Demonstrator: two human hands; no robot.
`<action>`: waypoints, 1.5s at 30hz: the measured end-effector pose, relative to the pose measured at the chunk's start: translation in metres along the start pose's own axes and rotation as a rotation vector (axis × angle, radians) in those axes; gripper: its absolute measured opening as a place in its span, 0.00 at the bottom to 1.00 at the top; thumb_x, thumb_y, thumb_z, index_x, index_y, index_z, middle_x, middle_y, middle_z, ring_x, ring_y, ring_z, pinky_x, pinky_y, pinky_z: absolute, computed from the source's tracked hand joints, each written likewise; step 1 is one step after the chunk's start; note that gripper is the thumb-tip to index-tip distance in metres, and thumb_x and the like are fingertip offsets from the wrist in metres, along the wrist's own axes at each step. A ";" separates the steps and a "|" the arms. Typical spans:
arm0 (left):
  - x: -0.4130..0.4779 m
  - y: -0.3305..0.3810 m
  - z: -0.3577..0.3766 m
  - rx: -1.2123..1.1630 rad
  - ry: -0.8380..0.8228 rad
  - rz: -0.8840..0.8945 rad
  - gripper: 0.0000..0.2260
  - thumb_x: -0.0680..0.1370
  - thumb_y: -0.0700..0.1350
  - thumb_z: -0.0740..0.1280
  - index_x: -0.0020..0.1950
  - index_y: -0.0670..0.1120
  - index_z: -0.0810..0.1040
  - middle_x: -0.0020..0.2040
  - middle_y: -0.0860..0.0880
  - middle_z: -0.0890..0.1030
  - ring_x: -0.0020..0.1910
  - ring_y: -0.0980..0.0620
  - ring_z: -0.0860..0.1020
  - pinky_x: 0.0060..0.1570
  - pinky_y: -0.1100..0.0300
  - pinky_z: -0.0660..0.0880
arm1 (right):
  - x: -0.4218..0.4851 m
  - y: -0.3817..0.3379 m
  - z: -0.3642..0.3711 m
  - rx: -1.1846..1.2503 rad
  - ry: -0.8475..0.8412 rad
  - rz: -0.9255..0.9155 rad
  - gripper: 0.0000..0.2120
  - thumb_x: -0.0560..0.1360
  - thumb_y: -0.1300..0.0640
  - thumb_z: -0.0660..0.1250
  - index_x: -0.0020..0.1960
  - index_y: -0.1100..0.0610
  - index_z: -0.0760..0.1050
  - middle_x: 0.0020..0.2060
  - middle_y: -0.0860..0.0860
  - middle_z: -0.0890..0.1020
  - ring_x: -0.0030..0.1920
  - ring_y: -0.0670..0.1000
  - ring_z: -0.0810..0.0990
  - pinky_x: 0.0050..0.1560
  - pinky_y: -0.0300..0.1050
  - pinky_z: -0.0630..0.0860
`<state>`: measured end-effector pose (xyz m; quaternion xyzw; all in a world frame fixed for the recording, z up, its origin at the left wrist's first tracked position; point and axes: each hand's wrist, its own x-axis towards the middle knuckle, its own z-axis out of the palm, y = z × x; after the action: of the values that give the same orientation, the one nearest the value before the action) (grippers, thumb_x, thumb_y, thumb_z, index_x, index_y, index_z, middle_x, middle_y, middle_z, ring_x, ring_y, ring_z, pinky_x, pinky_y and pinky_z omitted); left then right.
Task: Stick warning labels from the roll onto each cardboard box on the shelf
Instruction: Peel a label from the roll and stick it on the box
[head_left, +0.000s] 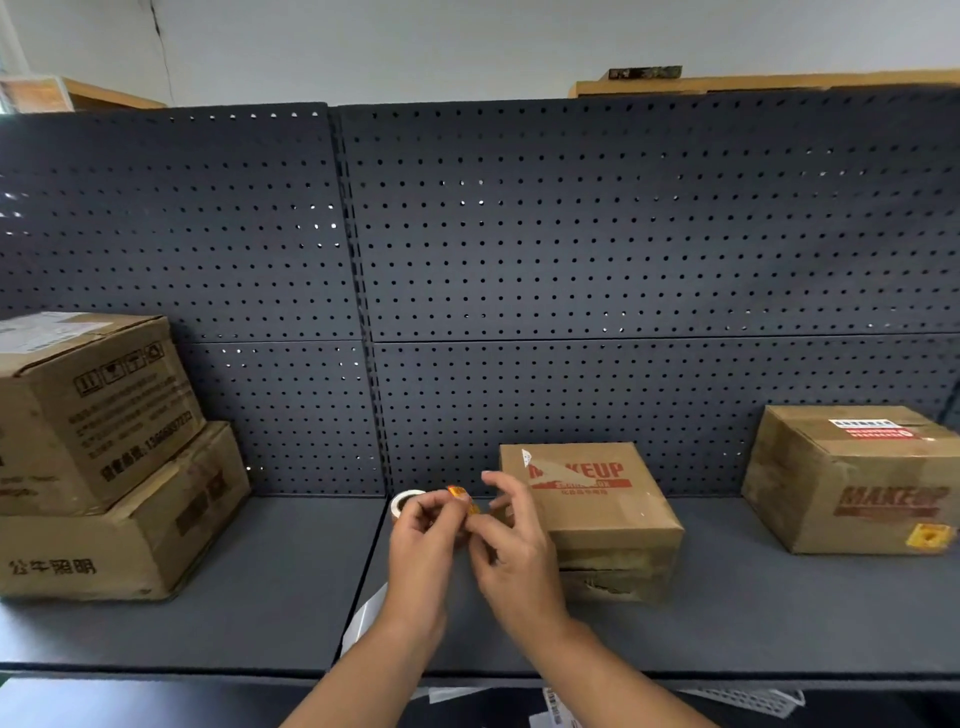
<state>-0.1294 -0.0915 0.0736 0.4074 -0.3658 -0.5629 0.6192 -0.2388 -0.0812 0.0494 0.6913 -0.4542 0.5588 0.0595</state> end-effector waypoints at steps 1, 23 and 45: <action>0.000 0.001 0.003 -0.018 -0.005 -0.014 0.02 0.80 0.35 0.70 0.52 0.39 0.79 0.48 0.38 0.81 0.48 0.45 0.80 0.50 0.52 0.78 | 0.001 0.001 -0.003 -0.011 -0.009 -0.035 0.12 0.72 0.70 0.72 0.46 0.54 0.82 0.68 0.52 0.74 0.58 0.50 0.76 0.54 0.45 0.77; -0.009 0.013 0.055 0.012 -0.169 -0.135 0.01 0.81 0.38 0.69 0.52 0.42 0.79 0.47 0.41 0.84 0.46 0.48 0.83 0.36 0.59 0.82 | 0.028 0.023 -0.087 0.622 -0.015 0.714 0.10 0.81 0.55 0.69 0.45 0.59 0.82 0.34 0.51 0.80 0.36 0.48 0.75 0.33 0.38 0.70; -0.010 -0.008 0.111 0.412 -0.251 0.075 0.04 0.78 0.47 0.76 0.48 0.47 0.86 0.44 0.52 0.85 0.45 0.53 0.80 0.49 0.55 0.79 | 0.045 0.079 -0.160 0.470 -0.091 0.692 0.08 0.76 0.64 0.75 0.51 0.58 0.78 0.43 0.58 0.84 0.40 0.49 0.81 0.38 0.44 0.78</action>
<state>-0.2344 -0.0918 0.1108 0.4383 -0.5618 -0.4991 0.4931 -0.4101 -0.0577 0.1120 0.5168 -0.5219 0.6031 -0.3112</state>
